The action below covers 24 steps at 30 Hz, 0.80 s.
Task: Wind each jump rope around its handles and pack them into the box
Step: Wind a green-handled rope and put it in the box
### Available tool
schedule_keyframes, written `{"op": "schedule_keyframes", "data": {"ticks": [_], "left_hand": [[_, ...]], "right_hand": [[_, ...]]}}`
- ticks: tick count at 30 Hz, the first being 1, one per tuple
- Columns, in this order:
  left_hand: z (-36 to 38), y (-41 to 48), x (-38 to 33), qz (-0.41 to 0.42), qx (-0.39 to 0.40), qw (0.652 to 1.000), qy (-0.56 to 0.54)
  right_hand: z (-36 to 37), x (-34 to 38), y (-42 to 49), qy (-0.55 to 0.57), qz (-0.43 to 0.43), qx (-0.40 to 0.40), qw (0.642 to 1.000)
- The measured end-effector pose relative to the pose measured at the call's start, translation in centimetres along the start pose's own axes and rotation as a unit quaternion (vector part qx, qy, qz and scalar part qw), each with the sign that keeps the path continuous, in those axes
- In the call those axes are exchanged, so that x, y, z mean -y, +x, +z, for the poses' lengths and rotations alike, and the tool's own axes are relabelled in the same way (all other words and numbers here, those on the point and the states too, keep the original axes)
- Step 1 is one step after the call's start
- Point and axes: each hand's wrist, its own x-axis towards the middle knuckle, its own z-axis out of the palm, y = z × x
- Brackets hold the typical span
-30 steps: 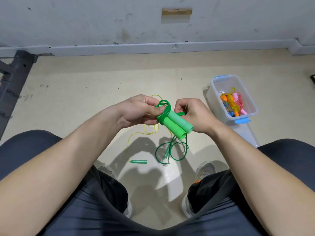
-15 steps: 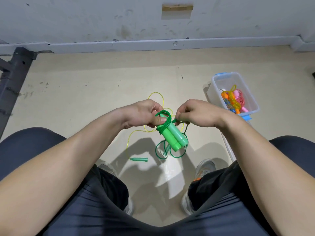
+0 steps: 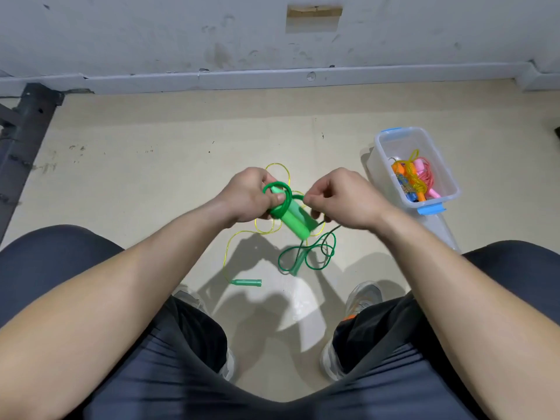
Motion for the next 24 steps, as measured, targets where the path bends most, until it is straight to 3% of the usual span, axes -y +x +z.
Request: {"op": "schedule_keyframes", "data": {"ticks": [3, 5, 7, 11, 15, 19, 22, 24], "left_hand": [[0.7, 0.4, 0.1, 0.027, -0.132, 0.989, -0.058], [1.1, 0.3, -0.2, 0.033, -0.162, 0.976, -0.141], [1.5, 0.0, -0.9, 0.026, -0.161, 0.955, -0.246], [1.1, -0.5, -2.0, -0.001, -0.11, 0.912, -0.396], [-0.2, -0.4, -2.4, -0.016, -0.057, 0.884, -0.464], [-1.1, -0.7, -2.4, 0.009, 0.018, 0.894, -0.448], [-1.6, -0.7, -2.0, 0.021, 0.074, 0.92, -0.383], [-1.9, -0.8, -1.9, 0.03, 0.114, 0.94, -0.321]], "right_hand": [[2.9, 1.5, -0.8, 0.122, 0.013, -0.095, 0.988], [4.5, 2.5, -1.3, 0.221, 0.027, -0.132, 0.966], [5.5, 2.9, -1.5, 0.23, 0.031, -0.15, 0.961], [6.3, 2.1, -1.0, 0.168, -0.006, -0.181, 0.969], [6.4, 1.2, -0.6, 0.331, 0.003, -0.113, 0.937], [4.9, 0.2, 0.1, 0.336, -0.007, -0.036, 0.941], [2.8, -0.6, 0.6, 0.371, -0.02, -0.012, 0.928], [1.8, -1.3, 0.8, 0.316, -0.033, 0.0, 0.948]]}}
